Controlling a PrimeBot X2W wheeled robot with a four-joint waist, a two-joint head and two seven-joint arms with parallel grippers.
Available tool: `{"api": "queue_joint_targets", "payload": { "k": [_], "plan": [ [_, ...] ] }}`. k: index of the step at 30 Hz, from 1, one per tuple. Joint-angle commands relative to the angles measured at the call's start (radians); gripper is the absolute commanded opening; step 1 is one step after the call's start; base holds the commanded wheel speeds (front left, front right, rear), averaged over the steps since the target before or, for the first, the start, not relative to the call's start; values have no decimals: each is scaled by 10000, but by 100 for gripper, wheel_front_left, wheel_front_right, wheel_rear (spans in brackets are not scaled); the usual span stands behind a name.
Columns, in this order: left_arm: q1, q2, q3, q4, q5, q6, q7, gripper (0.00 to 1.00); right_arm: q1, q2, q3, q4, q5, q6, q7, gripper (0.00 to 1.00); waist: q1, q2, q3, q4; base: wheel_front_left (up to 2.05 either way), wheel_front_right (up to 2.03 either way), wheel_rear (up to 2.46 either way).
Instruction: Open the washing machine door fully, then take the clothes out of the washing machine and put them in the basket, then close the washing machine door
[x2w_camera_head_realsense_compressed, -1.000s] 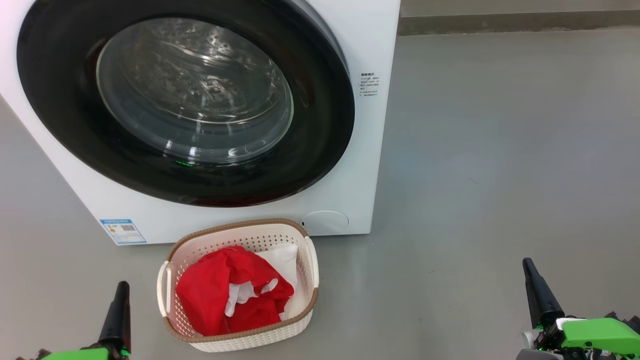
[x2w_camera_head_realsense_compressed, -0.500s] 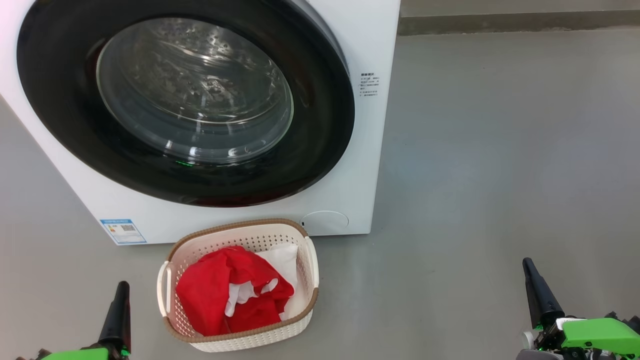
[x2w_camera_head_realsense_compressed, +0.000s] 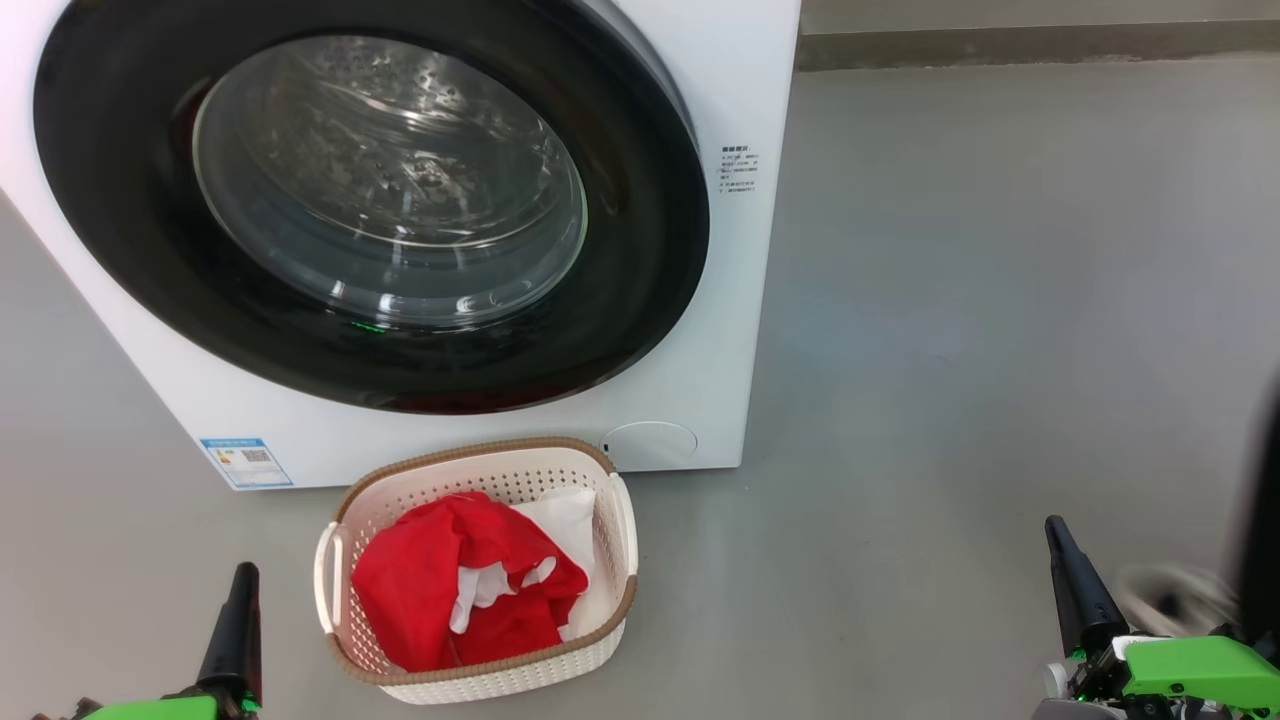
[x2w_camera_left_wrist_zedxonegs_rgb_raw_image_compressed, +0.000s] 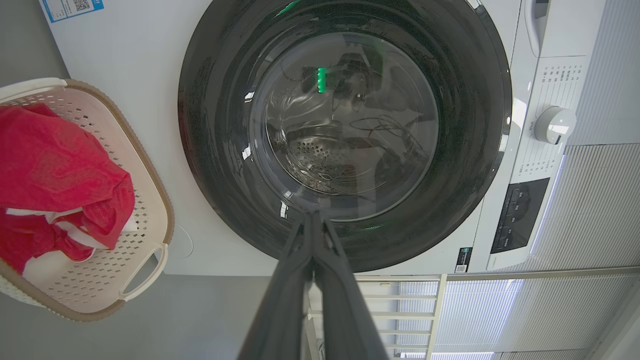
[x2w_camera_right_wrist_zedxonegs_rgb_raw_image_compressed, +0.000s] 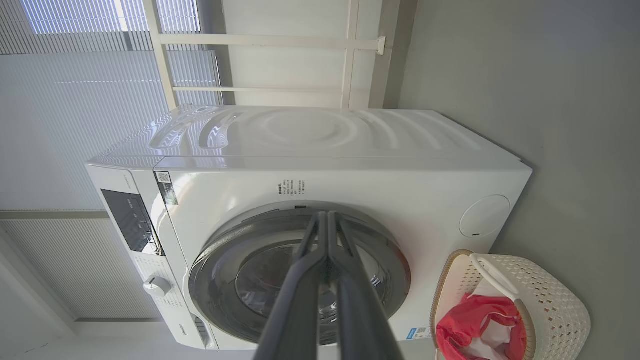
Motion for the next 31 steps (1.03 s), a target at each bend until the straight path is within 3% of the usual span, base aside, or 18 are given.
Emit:
{"api": "queue_joint_targets", "payload": {
  "k": [1, 31],
  "plan": [
    [-388, 164, 323, -248, -35, -31, 33, 0, -397, -45, 243, -286, 42, 16, 74, 0, 0, -1, 0, 0, 0, 0, 0],
    [-388, 164, 322, -248, -36, -31, 33, 0, -397, -45, 243, -286, 43, 16, 74, 0, 0, -1, 0, 0, 0, 0, 0]
  ]
}}
